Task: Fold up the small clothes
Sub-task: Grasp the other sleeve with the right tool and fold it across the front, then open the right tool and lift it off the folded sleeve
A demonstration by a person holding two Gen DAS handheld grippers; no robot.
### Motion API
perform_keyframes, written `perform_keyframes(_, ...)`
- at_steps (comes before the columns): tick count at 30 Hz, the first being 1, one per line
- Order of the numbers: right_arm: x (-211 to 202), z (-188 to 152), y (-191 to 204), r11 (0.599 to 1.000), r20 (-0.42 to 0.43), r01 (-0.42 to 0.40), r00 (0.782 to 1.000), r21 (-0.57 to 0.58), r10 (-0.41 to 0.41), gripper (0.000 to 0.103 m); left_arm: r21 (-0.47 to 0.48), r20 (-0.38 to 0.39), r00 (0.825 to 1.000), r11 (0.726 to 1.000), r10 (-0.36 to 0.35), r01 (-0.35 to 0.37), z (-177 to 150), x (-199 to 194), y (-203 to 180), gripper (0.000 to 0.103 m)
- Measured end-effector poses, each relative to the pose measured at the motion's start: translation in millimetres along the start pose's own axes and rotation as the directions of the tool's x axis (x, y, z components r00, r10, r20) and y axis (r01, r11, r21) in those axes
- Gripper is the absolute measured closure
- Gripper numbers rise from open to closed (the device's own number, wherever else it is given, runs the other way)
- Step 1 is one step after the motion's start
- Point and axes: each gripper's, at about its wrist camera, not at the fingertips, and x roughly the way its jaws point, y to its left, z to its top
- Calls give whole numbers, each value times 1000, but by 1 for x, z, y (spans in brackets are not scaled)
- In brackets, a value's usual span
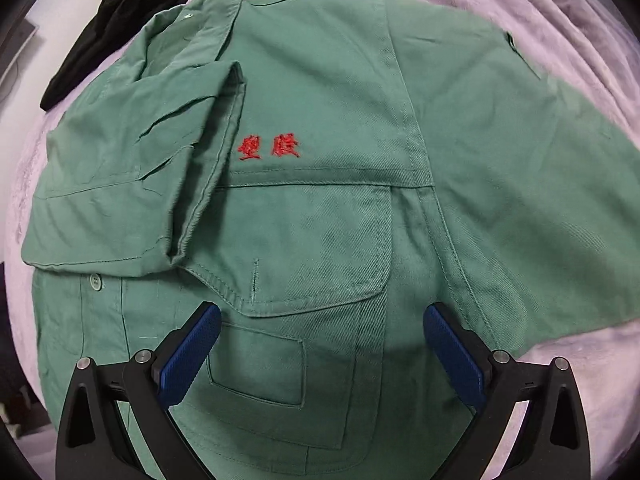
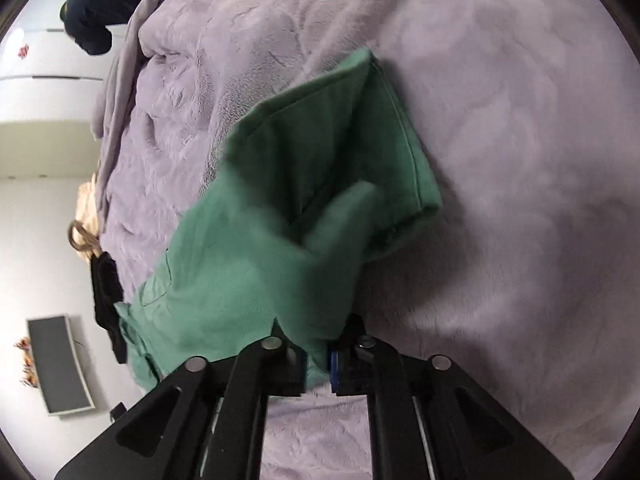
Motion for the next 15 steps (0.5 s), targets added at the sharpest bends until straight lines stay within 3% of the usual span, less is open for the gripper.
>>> perform_keyframes(1,-2,-2,0,1000,5,-20,1000,-1,20,78,-4,3,1000,1000,-10,10,0,-2,2,1)
perform_keyframes(3,-5,-3,1,999,10,-54,998,0,54,51,-16,-1,999,999,-38,38,-1,-7,6,1)
perform_keyframes(6,-11,2,6,998,46,-56,997,8,56,50,-13,9,1000,1000,-24,25,-4,-17,15,1)
perform_keyframes(7,-12,4,7,998,65,-60,996,20,58,51,-13,17,1000,1000,-20,21,-8,-22,18,1)
perform_keyframes(8,-12,4,8,998,79,-52,996,32,49,69,-16,24,1000,1000,-19,20,-10,-27,21,1)
perform_keyframes(9,-14,4,8,998,84,-45,996,36,42,100,-22,30,999,1000,-17,18,-13,-32,25,1)
perform_keyframes(11,-15,3,18,1000,98,-19,995,2,19,99,-35,42,999,999,-12,13,-25,-41,39,1)
perform_keyframes(15,-29,-10,78,975,163,61,986,-215,-26,99,-74,87,996,997,-28,34,-32,-56,72,1)
